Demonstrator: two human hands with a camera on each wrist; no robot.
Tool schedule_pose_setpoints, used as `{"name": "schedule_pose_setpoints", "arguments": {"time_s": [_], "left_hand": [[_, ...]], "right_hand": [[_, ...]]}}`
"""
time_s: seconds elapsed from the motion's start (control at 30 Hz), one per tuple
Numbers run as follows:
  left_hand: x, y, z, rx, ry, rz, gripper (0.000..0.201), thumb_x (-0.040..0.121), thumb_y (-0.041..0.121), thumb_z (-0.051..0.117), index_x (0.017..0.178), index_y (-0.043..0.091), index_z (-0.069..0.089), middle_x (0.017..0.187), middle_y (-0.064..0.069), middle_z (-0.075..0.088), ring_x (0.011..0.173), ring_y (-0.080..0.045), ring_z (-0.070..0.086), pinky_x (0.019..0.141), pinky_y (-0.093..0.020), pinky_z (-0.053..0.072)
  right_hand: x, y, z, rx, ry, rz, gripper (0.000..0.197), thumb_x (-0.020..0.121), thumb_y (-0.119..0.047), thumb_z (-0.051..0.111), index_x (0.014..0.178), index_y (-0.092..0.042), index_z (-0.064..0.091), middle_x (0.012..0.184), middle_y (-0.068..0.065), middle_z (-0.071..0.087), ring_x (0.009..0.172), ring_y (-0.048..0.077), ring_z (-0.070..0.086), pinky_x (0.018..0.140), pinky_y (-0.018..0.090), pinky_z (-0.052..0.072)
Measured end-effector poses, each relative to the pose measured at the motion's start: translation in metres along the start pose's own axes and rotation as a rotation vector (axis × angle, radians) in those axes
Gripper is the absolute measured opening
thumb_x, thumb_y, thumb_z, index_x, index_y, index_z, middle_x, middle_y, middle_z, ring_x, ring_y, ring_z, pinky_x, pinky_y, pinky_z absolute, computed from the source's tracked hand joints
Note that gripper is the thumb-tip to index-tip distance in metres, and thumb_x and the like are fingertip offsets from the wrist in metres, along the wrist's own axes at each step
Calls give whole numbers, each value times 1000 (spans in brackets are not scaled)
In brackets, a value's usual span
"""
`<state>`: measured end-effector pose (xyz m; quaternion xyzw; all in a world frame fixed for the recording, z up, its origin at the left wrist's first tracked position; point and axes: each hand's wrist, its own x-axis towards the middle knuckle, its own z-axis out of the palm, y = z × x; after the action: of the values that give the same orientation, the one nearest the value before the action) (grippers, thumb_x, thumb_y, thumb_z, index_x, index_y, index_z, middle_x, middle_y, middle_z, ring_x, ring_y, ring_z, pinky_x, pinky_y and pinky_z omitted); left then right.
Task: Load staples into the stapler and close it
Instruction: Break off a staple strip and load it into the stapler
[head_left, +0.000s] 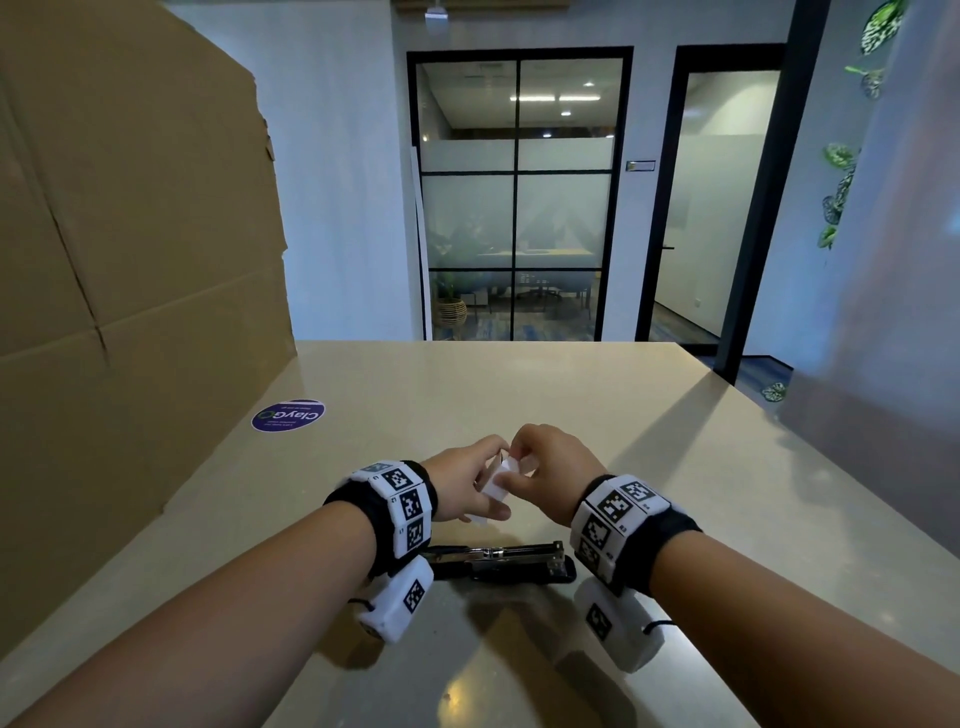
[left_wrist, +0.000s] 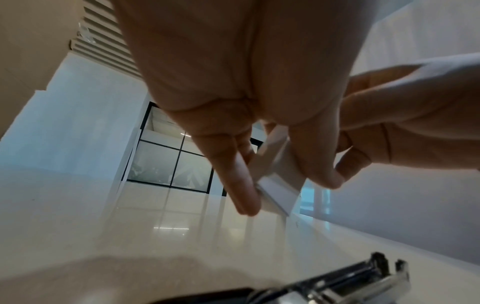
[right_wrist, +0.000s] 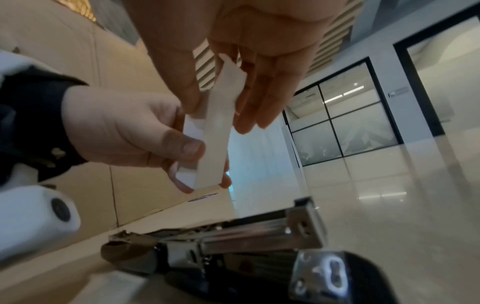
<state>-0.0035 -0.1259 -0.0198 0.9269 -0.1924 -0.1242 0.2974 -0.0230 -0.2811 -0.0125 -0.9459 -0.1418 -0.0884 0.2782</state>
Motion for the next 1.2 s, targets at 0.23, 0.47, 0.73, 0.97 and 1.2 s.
{"name": "schedule_pose_setpoints", "arguments": {"time_s": [0.23, 0.47, 0.73, 0.97, 1.2], "left_hand": [[-2, -1, -1, -53, 11, -9, 37, 83, 15, 68, 106, 17, 40, 116, -13, 56, 95, -34, 66, 78, -45, 59], [1, 2, 1, 93, 170, -24, 65, 75, 33, 76, 123, 20, 33, 101, -3, 54, 77, -22, 56, 66, -31, 47], [0, -8, -4, 41, 202, 53, 32, 84, 31, 69, 102, 23, 43, 103, 3, 61, 87, -18, 64, 82, -35, 53], [5, -8, -3, 9, 265, 108, 33, 83, 19, 70, 92, 23, 39, 99, -4, 64, 90, -23, 69, 82, -39, 57], [10, -7, -1, 102, 202, 173, 20, 85, 15, 69, 104, 19, 68, 116, -3, 59, 101, -18, 67, 94, -37, 53]], "right_hand": [[1, 0, 2, 55, 3, -14, 20, 76, -19, 75, 82, -22, 56, 109, 4, 49, 86, 20, 52, 78, 30, 47], [-1, -3, 3, 161, 94, 104, 17, 77, -33, 72, 72, -24, 60, 98, 3, 69, 85, 24, 67, 76, 37, 55], [6, 3, 1, 58, 19, 108, 13, 77, -19, 74, 86, -16, 65, 93, 4, 69, 91, 22, 64, 80, 30, 50], [12, 14, 12, -2, -49, 132, 22, 74, -20, 77, 91, -11, 69, 89, 3, 65, 80, 16, 56, 70, 24, 42], [17, 18, 16, -12, -56, 138, 23, 73, -24, 77, 91, -11, 70, 82, -2, 60, 77, 16, 54, 68, 24, 39]]}}
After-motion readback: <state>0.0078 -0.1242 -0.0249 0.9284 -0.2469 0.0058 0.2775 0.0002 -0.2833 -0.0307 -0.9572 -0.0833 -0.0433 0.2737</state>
